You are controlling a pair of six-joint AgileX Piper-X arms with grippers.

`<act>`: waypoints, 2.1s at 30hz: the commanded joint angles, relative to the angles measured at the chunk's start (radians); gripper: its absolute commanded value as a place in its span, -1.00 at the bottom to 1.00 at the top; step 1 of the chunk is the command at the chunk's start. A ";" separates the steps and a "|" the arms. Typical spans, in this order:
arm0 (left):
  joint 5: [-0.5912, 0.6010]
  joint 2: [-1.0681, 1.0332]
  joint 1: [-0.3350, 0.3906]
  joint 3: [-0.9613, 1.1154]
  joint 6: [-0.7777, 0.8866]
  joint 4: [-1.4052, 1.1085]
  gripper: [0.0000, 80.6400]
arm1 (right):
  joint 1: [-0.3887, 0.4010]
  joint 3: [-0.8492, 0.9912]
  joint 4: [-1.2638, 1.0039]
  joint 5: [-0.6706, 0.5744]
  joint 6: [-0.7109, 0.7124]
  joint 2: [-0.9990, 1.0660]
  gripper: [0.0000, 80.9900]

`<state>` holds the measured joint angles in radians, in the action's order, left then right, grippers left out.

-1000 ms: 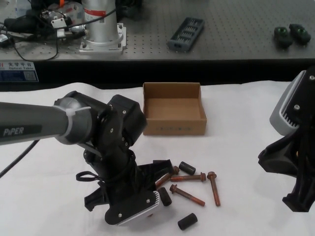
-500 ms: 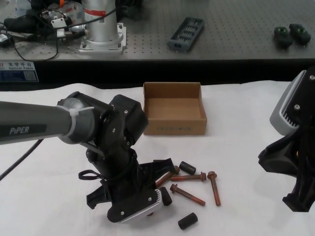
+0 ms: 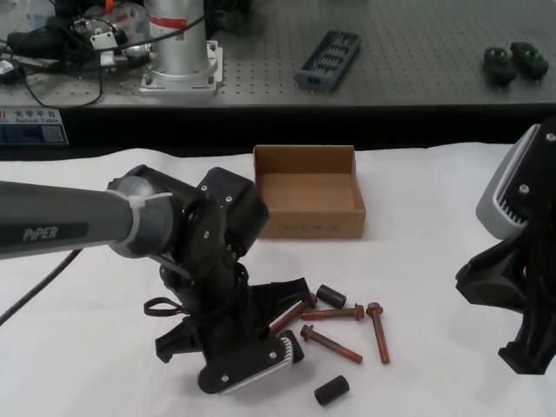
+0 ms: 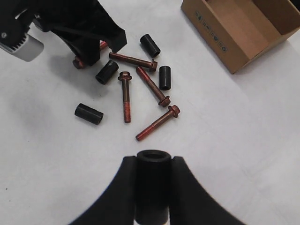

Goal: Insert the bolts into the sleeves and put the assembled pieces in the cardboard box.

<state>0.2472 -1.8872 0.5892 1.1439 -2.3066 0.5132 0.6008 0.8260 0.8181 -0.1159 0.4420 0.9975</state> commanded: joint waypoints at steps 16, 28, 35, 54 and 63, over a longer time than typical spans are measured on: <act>-0.100 0.163 0.003 0.023 1.275 -0.194 -0.99 | -0.004 0.002 -0.023 -0.006 -0.043 -0.010 -0.96; -0.186 0.553 -0.018 0.023 2.416 0.006 -0.99 | -0.004 0.003 -0.043 -0.020 -0.228 -0.010 -0.96; -0.225 0.648 -0.104 0.023 2.841 0.009 -0.99 | -0.004 0.003 -0.208 -0.189 -0.406 -0.003 -0.96; 0.403 0.648 -0.291 -0.033 3.009 -0.313 -0.99 | 0.100 0.003 -0.674 -0.406 -0.559 0.199 -0.96; 0.534 0.635 -0.292 -0.035 2.994 -0.322 -0.99 | 0.100 0.003 -0.855 -0.497 -0.669 0.237 -0.96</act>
<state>0.7203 -1.2457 0.2996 1.1058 0.6933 0.2210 0.6987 0.8260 -0.0180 -0.5999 -0.2196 1.2325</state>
